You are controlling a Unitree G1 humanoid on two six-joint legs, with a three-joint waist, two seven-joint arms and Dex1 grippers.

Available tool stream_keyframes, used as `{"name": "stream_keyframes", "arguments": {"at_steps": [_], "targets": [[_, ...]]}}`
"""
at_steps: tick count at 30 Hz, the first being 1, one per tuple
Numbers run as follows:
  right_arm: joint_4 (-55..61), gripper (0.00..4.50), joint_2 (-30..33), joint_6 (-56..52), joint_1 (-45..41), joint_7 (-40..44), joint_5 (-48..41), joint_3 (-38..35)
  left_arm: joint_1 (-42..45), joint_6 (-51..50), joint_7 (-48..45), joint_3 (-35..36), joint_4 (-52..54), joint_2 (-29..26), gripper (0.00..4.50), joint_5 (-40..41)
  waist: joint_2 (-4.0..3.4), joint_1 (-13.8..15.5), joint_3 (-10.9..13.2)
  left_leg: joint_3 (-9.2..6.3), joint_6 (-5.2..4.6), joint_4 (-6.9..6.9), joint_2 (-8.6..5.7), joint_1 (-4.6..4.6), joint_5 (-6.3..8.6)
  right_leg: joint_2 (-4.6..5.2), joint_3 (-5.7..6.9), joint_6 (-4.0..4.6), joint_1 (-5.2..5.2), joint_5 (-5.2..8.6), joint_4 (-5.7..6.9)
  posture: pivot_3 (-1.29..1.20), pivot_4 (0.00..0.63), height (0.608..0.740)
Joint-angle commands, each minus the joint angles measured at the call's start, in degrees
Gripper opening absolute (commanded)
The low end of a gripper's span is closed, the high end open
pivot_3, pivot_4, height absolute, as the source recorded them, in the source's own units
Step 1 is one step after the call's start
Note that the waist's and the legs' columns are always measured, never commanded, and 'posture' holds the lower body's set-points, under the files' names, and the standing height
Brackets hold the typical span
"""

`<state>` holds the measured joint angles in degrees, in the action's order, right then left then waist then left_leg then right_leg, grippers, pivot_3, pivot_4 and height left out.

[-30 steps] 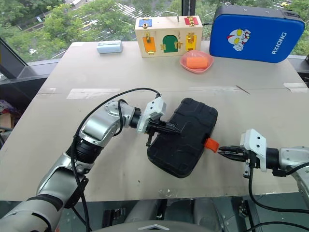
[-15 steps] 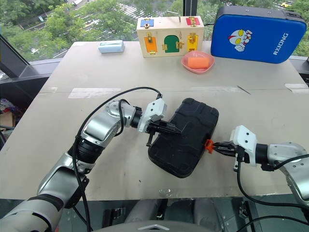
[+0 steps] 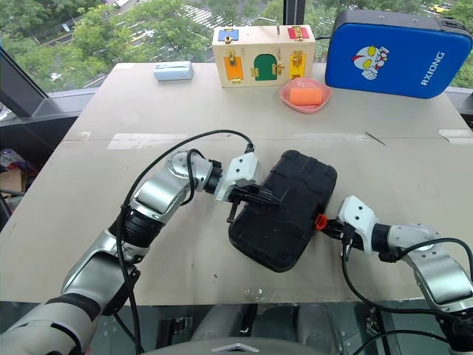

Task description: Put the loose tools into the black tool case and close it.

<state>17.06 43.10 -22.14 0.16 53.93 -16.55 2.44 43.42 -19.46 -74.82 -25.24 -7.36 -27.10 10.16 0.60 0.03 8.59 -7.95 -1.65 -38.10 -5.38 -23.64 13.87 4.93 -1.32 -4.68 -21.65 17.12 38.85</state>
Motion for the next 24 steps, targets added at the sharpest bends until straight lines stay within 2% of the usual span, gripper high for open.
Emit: {"name": "stream_keyframes", "arguments": {"at_steps": [1,4,11,16,20,24], "targets": [[7.60,0.00,-0.85,-3.23,-1.95,0.24,-7.01,-3.52,-0.63,4.38,0.66,-6.03,-4.83,0.34,0.02,-7.68,0.00,0.01,0.00,0.00,0.00,-0.01,0.00,0.00,0.00,0.00,0.00,0.00,0.00,0.00,0.01,0.00,0.150,0.735],[10.94,0.00,-0.76,-7.18,-3.43,-0.06,-11.06,-6.04,-0.56,11.94,1.60,-8.45,-8.29,-0.11,0.02,-13.21,0.00,-0.11,-0.01,0.00,0.00,-0.01,0.00,0.01,0.00,0.00,-0.01,0.00,0.01,0.00,0.02,0.00,0.150,0.735],[12.48,0.00,-1.08,-9.91,-4.98,0.06,-12.41,-6.54,-0.45,18.80,2.57,-9.78,-11.88,1.20,0.02,-18.31,0.02,-0.46,-0.07,-0.01,-0.03,-0.01,0.00,0.07,0.02,0.01,-0.02,-0.01,0.06,-0.01,0.04,0.00,0.150,0.735],[11.37,0.00,0.50,-6.42,-4.02,1.92,-8.89,-4.96,-0.93,17.52,1.80,-8.69,-11.51,2.14,0.02,-18.11,0.01,-0.66,-0.10,-0.01,-0.03,-0.01,0.00,0.07,0.02,-0.01,0.00,-0.02,0.06,-0.02,0.04,0.00,0.150,0.735],[12.52,0.00,2.84,-7.76,-6.06,3.75,-10.81,-6.92,-2.06,15.43,0.64,-8.20,-10.29,1.90,0.02,-16.81,0.00,-0.82,-0.25,-0.01,-0.03,0.00,0.00,0.08,0.02,-0.03,0.00,-0.03,0.06,-0.02,0.04,0.00,0.150,0.735],[12.66,0.00,3.08,-8.12,-5.96,4.59,-10.81,-5.64,-1.96,14.49,0.66,-7.92,-10.55,2.48,0.02,-16.60,0.09,-0.97,-0.51,-0.01,-0.21,0.03,0.04,0.16,0.12,-0.07,-0.02,-0.02,0.10,-0.01,0.03,0.00,0.150,0.735]]}}
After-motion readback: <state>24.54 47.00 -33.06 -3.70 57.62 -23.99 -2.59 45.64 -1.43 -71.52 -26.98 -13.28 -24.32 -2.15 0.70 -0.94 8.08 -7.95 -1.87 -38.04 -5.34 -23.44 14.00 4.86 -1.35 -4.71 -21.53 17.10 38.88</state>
